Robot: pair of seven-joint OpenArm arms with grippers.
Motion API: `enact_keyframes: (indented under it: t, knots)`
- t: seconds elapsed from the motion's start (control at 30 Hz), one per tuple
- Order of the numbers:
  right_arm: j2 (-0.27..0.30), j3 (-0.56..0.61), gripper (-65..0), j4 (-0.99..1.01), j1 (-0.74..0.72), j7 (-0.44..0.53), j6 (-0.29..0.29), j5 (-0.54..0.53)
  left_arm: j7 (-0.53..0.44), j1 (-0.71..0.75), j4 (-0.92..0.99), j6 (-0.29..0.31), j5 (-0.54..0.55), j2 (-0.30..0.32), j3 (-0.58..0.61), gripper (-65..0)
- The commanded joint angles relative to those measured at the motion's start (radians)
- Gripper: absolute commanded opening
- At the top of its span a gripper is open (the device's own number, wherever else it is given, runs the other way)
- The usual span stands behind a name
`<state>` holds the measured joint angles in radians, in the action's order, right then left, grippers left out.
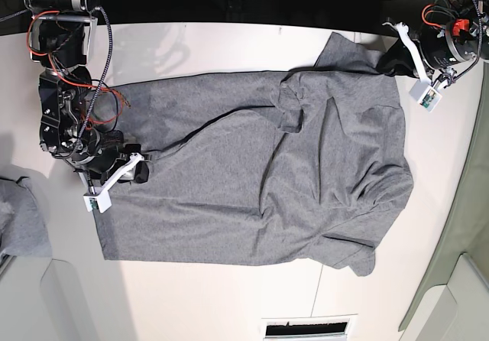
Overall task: Layout the t-shirt on the table in an organized manner, then fold the t-shirt properly
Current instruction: 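Pull both corners outward and lay the shirt flat, releasing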
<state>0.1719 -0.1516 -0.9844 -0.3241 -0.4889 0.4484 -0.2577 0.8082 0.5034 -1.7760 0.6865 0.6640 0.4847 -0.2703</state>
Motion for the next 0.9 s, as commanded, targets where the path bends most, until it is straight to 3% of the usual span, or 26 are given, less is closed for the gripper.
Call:
enact_keyframes:
  t: [0.0, 0.07, 0.2, 0.33, 0.43, 0.57, 0.77, 0.87]
  knots:
    - [0.010, 0.002, -53.4, -0.015, -0.021, 0.022, 0.004, -0.011, -0.014, -0.002, -0.017, 0.012, 0.016, 0.014, -0.008, -65.0]
    - [0.010, 0.003, -65.0, -0.015, -0.022, 0.027, 0.004, -0.012, -0.014, -0.002, -0.017, 0.012, 0.016, 0.014, -0.008, -65.0]
    - [0.011, 0.000, -65.0, -0.032, -0.021, 0.024, 0.019, -0.011, -0.015, -0.013, -0.017, 0.012, 0.025, 0.023, -0.016, -65.0]
    - [0.016, -0.027, -65.0, -0.150, 0.007, -0.114, 0.028, -0.041, -0.009, -0.035, -0.030, 0.012, 0.131, 0.061, -0.102, -65.0]
    - [0.045, -0.063, -65.0, -0.326, 0.102, -0.182, 0.051, -0.126, 0.057, -0.035, -0.061, 0.012, 0.220, 0.074, -0.210, -65.0]
    - [0.090, -0.114, -65.0, -0.559, 0.254, -0.236, 0.076, -0.227, 0.181, -0.024, -0.091, 0.012, 0.420, 0.113, -0.306, -65.0]
    - [0.165, -0.185, -65.0, -0.768, 0.494, -0.278, 0.081, -0.336, 0.214, 0.095, -0.165, 0.012, 0.480, 0.133, -0.333, -65.0]
    - [0.169, -0.253, -65.0, -0.826, 0.589, -0.278, 0.108, -0.363, 0.226, 0.143, -0.194, 0.012, 0.482, 0.133, -0.333, -65.0]
